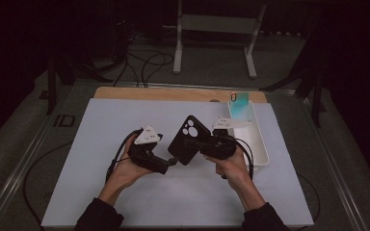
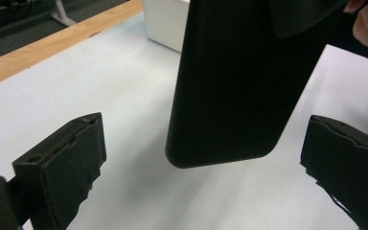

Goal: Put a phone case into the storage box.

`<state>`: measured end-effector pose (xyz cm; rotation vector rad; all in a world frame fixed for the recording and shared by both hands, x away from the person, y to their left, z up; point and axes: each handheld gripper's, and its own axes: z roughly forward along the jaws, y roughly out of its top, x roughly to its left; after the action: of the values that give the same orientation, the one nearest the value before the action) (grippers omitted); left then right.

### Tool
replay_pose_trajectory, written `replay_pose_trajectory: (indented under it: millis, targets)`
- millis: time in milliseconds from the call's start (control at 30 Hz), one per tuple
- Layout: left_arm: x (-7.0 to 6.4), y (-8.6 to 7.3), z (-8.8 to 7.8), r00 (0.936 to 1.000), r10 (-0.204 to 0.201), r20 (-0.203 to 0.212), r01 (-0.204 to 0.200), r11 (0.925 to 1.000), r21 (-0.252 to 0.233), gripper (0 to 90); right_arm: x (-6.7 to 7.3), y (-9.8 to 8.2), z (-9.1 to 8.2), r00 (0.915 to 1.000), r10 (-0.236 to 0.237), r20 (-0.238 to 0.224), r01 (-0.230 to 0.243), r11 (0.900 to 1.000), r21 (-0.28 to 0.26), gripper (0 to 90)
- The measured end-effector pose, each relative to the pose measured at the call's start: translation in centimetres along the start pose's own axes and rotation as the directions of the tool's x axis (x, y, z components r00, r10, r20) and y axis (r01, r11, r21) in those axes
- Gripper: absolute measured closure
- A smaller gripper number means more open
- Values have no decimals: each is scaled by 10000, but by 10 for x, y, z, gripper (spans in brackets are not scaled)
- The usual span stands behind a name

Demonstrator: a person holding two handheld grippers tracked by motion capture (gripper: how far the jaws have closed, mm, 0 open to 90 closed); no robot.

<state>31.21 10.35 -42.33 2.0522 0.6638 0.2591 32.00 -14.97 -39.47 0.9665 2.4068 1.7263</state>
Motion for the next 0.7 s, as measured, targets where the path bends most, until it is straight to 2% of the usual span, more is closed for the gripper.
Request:
replay_pose_trajectory:
  millis: [200, 300, 400, 567, 700]
  targets:
    - [0, -1, 3, 9999, 19, 138, -21, 9999, 113, 15, 7, 4, -2, 9989, -313, -337, 310, 9995, -92, 868]
    - [-1, -1, 4, 9994, 97, 342, -103, 9998, 170, 16, 13, 5, -2, 9958, -694, -605, 689, 9976, -104, 869]
    - [-3, -2, 6, 9971, 146, 752, -167, 9995, 276, 21, 18, 6, -1, 9901, -1055, -923, 1052, 9944, -83, 869]
    - [-8, -3, 8, 9873, 401, 1536, -449, 9986, 278, 96, 23, 7, 1, 9803, -1465, -1324, 1472, 9891, -48, 869]
    - [-11, -4, 8, 9773, 522, 2051, -560, 9984, 126, 229, 24, 6, 2, 9745, -1626, -1544, 1639, 9865, -43, 869]
